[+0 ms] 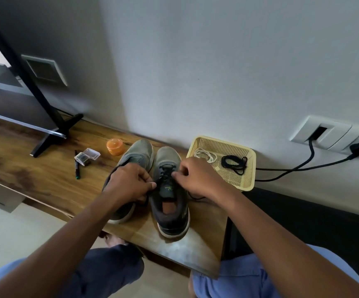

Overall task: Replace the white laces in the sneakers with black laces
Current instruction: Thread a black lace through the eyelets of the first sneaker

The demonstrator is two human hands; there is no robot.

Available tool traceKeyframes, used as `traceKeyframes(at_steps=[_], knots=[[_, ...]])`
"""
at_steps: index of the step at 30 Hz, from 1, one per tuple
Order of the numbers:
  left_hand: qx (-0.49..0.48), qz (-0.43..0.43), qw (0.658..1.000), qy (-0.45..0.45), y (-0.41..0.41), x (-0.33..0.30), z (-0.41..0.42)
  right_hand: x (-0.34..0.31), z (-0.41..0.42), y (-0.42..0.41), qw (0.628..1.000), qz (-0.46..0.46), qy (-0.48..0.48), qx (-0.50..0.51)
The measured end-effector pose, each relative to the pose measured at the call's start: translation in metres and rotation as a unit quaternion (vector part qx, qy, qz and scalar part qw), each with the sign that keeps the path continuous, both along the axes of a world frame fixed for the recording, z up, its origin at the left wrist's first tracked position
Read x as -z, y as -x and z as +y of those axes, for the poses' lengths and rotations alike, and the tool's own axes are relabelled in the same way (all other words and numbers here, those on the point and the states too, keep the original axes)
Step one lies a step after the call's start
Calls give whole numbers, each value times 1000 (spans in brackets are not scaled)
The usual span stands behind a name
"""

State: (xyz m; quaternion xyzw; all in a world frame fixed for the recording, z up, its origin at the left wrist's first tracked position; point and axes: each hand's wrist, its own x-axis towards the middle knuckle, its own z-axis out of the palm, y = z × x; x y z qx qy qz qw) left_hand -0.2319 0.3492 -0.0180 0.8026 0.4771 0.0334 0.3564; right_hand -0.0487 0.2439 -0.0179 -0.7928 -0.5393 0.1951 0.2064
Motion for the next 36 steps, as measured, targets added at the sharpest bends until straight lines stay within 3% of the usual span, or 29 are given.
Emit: traceKeyframes(at_steps=[3,7,16,27,36], knots=[[-13,-15,1000,21,2,2,1,2,4,-2,995,75,-72,6],[-55,-40,996,59,-1,11,2,4,7,7,987,145,-74,-6],[-134,-92,970,183,-7,21,11,21,2,29,993,-23,-81,-86],[-135,-112,961,216,-6,23,14,32,6,29,987,33,-156,-15],[-138,-119,957,224,-7,21,14,34,9,32,990,-9,-143,-15]])
